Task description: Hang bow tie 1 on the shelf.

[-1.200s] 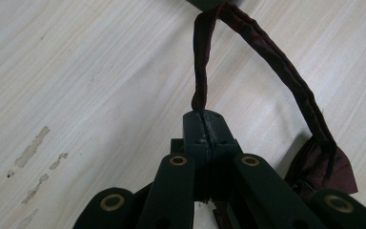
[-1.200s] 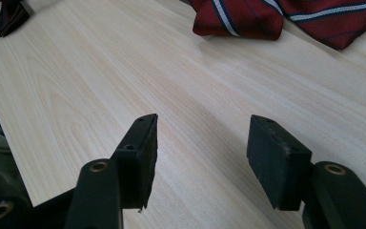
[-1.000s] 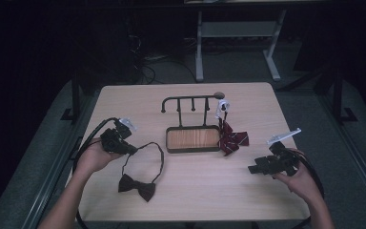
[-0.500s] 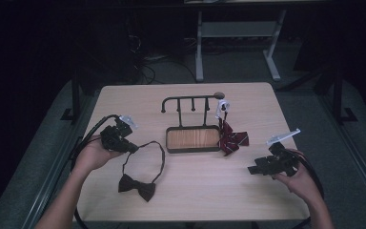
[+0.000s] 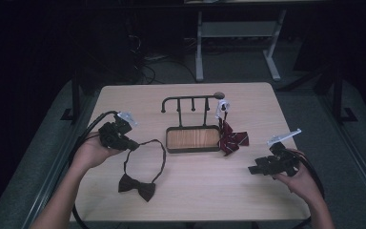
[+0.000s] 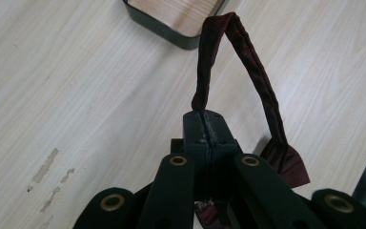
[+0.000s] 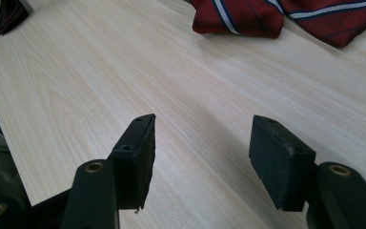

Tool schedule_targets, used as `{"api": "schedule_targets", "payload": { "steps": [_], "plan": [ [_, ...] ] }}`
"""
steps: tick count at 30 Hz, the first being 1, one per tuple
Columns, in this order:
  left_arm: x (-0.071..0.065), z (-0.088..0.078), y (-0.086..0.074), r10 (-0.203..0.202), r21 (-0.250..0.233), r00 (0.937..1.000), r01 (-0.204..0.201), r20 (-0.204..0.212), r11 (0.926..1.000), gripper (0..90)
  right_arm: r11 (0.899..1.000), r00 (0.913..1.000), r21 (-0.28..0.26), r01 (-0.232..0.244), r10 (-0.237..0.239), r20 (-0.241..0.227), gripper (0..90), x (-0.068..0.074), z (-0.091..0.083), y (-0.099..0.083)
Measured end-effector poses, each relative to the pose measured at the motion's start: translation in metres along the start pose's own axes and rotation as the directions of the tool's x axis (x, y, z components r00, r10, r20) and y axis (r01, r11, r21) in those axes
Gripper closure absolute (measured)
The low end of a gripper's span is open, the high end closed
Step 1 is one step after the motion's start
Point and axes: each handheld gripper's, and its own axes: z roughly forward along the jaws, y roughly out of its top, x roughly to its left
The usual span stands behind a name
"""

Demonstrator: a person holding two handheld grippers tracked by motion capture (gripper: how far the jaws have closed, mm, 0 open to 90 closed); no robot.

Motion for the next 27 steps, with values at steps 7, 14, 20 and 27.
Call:
{"api": "schedule_targets", "payload": {
  "steps": [7,14,20,27],
  "plan": [
    [-0.003,-0.009,0.004,0.009,-0.008,0.9999,-0.009,-0.007,0.9999,89.7,1.000,1.0000,0.003,0.003,-0.003,0.001,41.8,0.000,0.000,0.000],
    [-0.006,-0.017,0.010,0.026,-0.012,0.9996,-0.027,-0.013,0.9996,89.7,1.000,1.0000,0.000,0.002,-0.002,0.001,40.9,0.000,-0.001,0.000],
    [-0.010,-0.024,0.015,0.038,-0.015,0.9991,-0.039,-0.020,0.9992,89.7,1.000,1.0000,0.000,0.002,-0.002,0.001,40.8,0.000,-0.001,-0.001],
    [-0.011,-0.027,0.020,0.045,-0.017,0.9987,-0.046,-0.022,0.9988,89.7,1.000,1.0000,0.000,0.001,-0.001,0.001,40.8,-0.001,-0.002,-0.001]
  ]
}}
